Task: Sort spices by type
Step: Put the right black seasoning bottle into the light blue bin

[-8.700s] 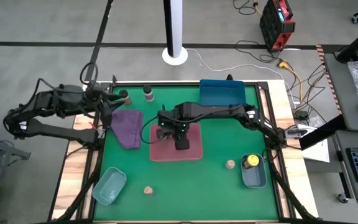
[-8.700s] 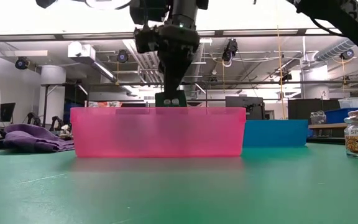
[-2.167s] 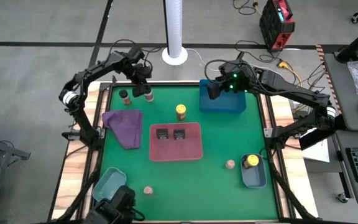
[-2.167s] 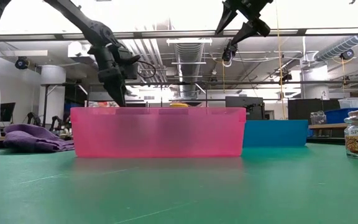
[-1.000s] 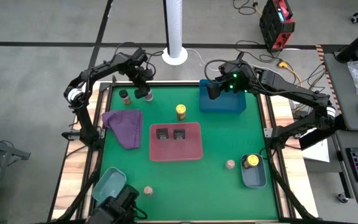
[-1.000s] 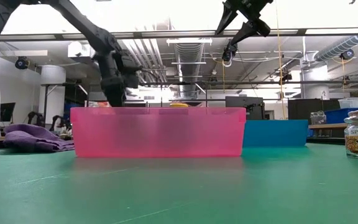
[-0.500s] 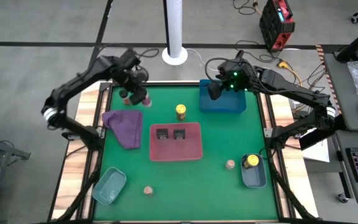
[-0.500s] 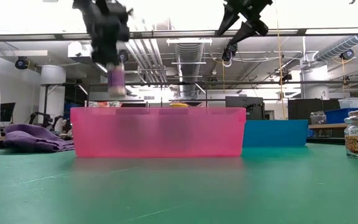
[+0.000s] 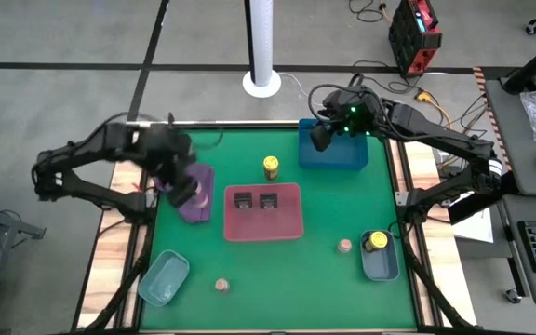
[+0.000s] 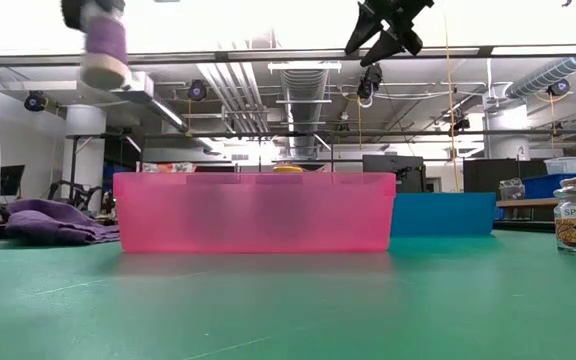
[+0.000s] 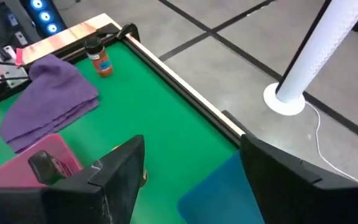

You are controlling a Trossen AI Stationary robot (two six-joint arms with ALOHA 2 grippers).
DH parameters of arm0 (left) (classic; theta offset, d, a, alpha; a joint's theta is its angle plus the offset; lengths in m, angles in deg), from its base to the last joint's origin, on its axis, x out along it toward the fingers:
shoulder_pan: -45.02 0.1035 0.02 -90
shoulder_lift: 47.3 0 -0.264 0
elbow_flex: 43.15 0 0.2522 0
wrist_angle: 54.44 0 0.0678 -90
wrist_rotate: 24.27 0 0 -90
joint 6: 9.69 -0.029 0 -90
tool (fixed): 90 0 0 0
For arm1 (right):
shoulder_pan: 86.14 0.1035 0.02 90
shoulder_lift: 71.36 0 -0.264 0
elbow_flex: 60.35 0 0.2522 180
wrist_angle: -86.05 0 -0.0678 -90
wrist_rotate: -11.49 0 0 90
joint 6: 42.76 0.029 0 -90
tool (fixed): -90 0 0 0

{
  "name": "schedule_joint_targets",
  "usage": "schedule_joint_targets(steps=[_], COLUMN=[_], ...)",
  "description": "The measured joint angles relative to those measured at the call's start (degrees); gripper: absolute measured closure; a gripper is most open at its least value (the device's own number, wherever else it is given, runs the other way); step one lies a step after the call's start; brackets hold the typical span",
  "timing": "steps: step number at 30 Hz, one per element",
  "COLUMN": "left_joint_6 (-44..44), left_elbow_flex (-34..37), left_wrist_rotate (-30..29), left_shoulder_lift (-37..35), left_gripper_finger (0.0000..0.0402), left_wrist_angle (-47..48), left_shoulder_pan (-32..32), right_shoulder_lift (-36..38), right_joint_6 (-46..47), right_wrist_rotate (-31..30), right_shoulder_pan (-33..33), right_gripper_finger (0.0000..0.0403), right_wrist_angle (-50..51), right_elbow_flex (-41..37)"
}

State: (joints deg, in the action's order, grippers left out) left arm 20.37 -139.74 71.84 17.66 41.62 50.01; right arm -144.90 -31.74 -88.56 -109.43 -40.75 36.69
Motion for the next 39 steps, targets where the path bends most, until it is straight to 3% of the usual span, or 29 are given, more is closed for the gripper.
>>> schedule_joint_targets(steps=[4,8,17,25,34,39], left_joint_6=[11.07,21.91,38.69,46.36,48.97,52.30], left_elbow_flex=[0.07,0.07,1.42,11.98,23.42,26.94], left_wrist_rotate=[-4.72,-8.98,-11.55,-16.03,-16.39,-20.76], left_shoulder_lift=[-1.05,-0.77,3.73,0.68,-1.11,-0.85], left_gripper_finger=[0.0199,0.0202,0.0204,0.0205,0.0205,0.0206], left_wrist_angle=[1.63,1.59,1.83,-4.72,-11.06,-15.25], left_shoulder_pan=[-13.88,-26.47,-47.43,-56.14,-64.44,-68.63], right_shoulder_lift=[-0.71,-2.10,-4.73,-4.37,-4.16,-4.16], right_joint_6=[-1.31,-1.66,1.94,7.93,13.60,14.66], right_wrist_rotate=[0.67,5.19,10.13,10.07,9.76,3.35], right_shoulder_pan=[-0.02,0.00,0.40,1.72,6.84,11.73], right_gripper_finger=[0.0151,0.0145,0.0135,0.0148,0.0154,0.0146], right_wrist_angle=[-0.86,-3.27,-5.53,-8.45,-12.33,-13.13], right_elbow_flex=[0.00,0.00,0.00,0.00,0.00,0.00])
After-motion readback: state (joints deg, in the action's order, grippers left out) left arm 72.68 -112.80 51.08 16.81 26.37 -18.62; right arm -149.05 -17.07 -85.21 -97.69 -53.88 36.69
